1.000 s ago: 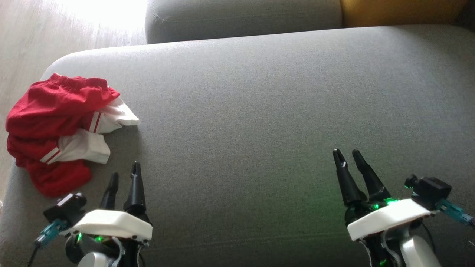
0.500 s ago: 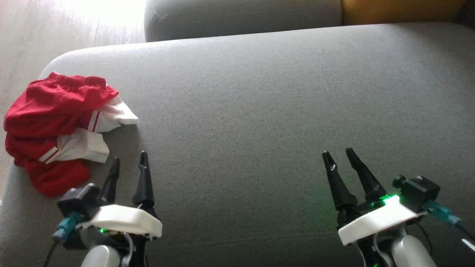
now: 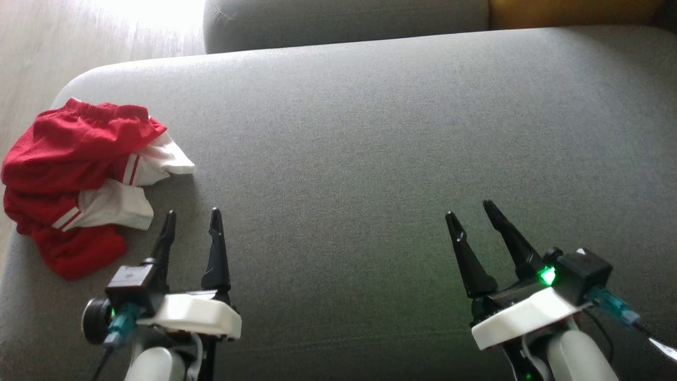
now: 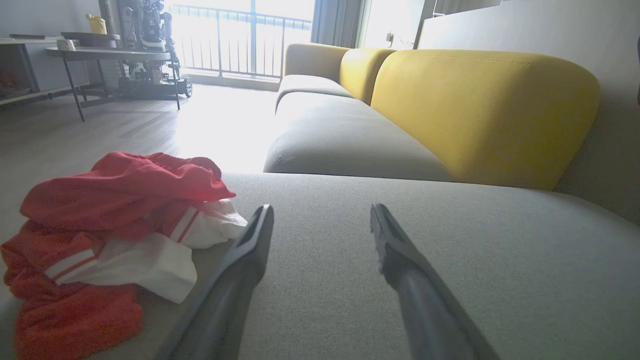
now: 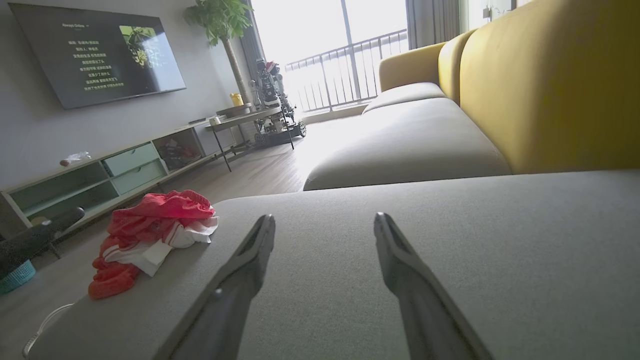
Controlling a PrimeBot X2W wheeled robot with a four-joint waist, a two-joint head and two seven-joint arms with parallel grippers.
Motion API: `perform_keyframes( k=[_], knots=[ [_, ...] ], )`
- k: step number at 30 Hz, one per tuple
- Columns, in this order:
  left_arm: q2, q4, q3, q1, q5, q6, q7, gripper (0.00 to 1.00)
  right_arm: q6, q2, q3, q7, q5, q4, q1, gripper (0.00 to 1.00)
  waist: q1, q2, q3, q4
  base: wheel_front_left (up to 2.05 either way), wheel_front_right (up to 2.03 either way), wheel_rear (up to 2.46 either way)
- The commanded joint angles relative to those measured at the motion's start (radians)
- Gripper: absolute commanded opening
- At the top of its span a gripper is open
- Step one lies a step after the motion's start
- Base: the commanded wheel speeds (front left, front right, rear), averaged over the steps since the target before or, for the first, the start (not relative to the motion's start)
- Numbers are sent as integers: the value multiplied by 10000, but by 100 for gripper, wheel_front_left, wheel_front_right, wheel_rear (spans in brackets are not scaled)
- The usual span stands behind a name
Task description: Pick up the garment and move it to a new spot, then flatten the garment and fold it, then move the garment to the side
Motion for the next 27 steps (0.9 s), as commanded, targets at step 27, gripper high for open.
perform_keyframes(
  k=[27],
  knots=[
    [267, -902, -260, -726, 2463, 689, -720, 100, -2, -118, 204, -703, -2564, -912, -696, 100, -1, 0, 42, 77, 0, 0, 0]
  ],
)
